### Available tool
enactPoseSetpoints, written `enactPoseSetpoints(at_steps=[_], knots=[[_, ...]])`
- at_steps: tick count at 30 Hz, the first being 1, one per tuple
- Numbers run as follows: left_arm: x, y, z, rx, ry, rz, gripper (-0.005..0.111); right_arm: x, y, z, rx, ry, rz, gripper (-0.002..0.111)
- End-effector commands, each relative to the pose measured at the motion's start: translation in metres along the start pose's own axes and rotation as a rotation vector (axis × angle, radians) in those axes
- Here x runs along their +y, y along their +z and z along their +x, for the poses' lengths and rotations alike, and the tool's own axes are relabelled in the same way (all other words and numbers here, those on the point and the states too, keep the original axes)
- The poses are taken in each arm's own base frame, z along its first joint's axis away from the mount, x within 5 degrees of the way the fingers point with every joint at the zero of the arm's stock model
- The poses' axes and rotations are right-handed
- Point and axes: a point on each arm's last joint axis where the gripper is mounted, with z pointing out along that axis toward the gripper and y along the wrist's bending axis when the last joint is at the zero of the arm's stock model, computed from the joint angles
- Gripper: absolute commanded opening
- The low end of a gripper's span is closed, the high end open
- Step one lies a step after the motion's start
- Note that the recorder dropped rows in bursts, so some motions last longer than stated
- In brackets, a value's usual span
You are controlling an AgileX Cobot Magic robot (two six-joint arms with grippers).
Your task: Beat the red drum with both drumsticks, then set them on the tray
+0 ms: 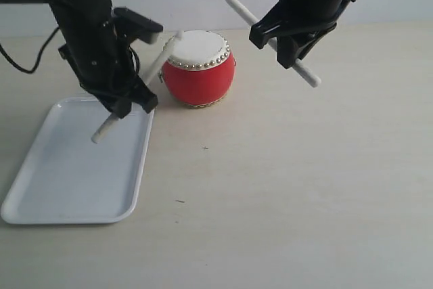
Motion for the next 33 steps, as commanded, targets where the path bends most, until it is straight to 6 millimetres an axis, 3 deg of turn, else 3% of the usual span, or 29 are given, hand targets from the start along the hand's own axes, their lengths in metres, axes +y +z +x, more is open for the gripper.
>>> enactPoseSetpoints(at_steps=[1, 2, 4, 6, 10, 11, 13, 15, 18, 20, 22, 28, 32, 33], knots=[[0.005, -0.071, 0.009, -0.160, -0.041, -0.024, 0.000, -0.002, 0.043, -0.007, 0.085, -0.011, -0.020, 0.000], [0.005, -0.089, 0.014, -0.207, -0.050, -0.024, 0.000, -0.004, 0.064, -0.012, 0.092, -0.011, -0.026, 0.000], [0.004, -0.107, 0.020, -0.253, -0.059, -0.017, 0.000, -0.005, 0.093, -0.016, 0.132, -0.013, -0.035, 0.000], [0.004, -0.113, 0.022, -0.270, -0.060, -0.019, 0.000, -0.007, 0.103, -0.019, 0.195, -0.013, -0.045, 0.000], [0.004, -0.100, 0.018, -0.252, -0.058, -0.016, 0.000, -0.008, 0.048, -0.039, 0.026, -0.015, -0.013, 0.000], [0.003, -0.088, 0.013, -0.237, -0.053, -0.012, 0.000, -0.007, 0.017, -0.039, -0.049, -0.016, 0.001, 0.000], [0.002, -0.059, 0.005, -0.184, -0.048, -0.003, 0.000, -0.004, -0.026, -0.034, -0.148, -0.019, 0.018, 0.000], [0.001, -0.017, -0.004, -0.108, -0.042, 0.010, 0.000, -0.001, -0.058, -0.026, -0.221, -0.022, 0.029, 0.000], [-0.003, 0.036, -0.008, 0.011, -0.033, 0.028, 0.000, 0.002, -0.077, -0.020, -0.267, -0.021, 0.022, 0.000], [-0.004, 0.048, -0.007, 0.051, -0.025, 0.030, 0.000, 0.003, -0.075, -0.021, -0.264, -0.019, 0.013, 0.000], [-0.002, 0.041, -0.009, 0.070, -0.028, 0.028, 0.000, 0.001, -0.061, -0.026, -0.232, -0.021, 0.008, 0.000], [0.006, -0.036, -0.015, -0.063, -0.044, 0.000, 0.000, 0.001, 0.015, -0.039, -0.068, -0.024, -0.082, 0.000], [0.008, -0.090, -0.004, -0.189, -0.055, -0.016, 0.000, -0.001, 0.105, -0.040, 0.127, 0.000, -0.133, 0.000], [0.009, -0.096, -0.002, -0.201, -0.056, -0.017, 0.000, -0.001, 0.117, -0.039, 0.154, 0.003, -0.138, 0.000]])
